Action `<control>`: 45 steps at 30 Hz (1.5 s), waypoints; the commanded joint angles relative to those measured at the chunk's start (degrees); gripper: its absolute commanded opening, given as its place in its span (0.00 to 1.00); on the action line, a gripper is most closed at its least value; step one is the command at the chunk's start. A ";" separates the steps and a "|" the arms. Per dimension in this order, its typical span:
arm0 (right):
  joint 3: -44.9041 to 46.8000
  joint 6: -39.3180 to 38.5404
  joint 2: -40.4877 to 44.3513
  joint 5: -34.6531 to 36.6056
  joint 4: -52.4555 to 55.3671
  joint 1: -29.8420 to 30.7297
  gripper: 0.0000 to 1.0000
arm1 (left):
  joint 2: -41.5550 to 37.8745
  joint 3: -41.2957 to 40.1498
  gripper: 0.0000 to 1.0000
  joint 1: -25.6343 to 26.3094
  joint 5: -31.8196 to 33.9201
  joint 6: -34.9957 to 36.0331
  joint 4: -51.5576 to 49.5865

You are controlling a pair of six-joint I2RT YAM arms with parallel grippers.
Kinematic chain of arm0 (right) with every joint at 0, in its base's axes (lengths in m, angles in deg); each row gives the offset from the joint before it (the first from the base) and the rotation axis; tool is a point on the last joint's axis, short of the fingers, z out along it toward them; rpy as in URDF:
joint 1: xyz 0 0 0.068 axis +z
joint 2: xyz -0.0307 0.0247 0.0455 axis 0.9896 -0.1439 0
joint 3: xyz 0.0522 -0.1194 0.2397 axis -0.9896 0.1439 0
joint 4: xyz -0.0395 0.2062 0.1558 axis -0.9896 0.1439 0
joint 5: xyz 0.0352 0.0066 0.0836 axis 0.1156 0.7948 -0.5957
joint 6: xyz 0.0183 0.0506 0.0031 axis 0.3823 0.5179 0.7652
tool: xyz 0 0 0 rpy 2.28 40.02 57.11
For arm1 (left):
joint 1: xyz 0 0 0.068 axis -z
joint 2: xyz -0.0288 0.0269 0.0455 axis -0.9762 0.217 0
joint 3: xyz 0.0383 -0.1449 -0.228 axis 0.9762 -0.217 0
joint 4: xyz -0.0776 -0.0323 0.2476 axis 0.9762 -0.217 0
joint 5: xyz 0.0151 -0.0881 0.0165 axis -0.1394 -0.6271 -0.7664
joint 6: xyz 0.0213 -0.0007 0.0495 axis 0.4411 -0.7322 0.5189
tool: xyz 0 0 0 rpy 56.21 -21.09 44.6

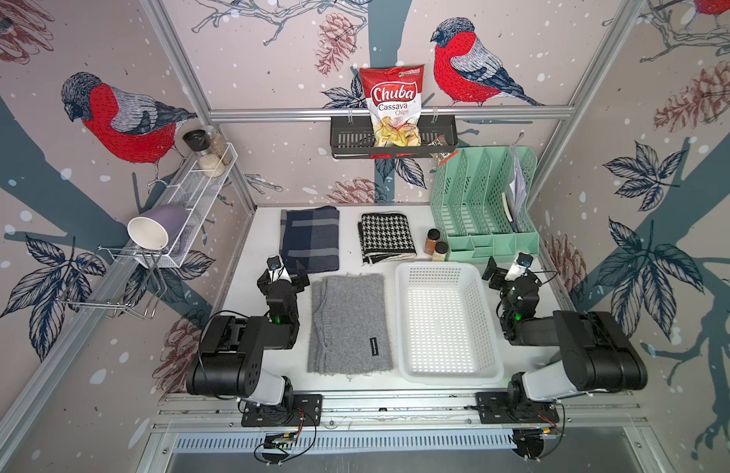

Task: Put the folded scarf in the basket
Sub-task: Adjust the basket at the center of the board.

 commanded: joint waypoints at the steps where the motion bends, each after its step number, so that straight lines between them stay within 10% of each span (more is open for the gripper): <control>1: -5.31 0.82 4.20 2.22 13.04 0.00 1.00 | -2.87 8.45 0.98 0.30 1.50 -0.80 -17.40; 15: -25.94 12.07 25.21 0.99 38.82 2.25 1.00 | -20.69 24.95 0.98 8.08 4.38 1.97 -37.95; 20: -30.04 42.20 22.75 -7.16 47.33 1.55 1.00 | -23.29 41.67 0.97 9.03 2.57 -26.60 -69.63; 23: -25.51 48.95 18.68 -25.75 36.48 -3.52 1.00 | -24.70 36.96 0.98 2.68 -17.21 -33.29 -63.99; 29: -44.83 32.74 13.23 8.44 74.04 20.00 1.00 | -20.39 42.21 0.91 3.54 -23.67 -33.34 -78.98; 45: -56.29 48.21 -1.35 9.46 106.68 52.40 0.81 | -25.16 33.59 0.78 14.82 -16.76 -34.27 -97.46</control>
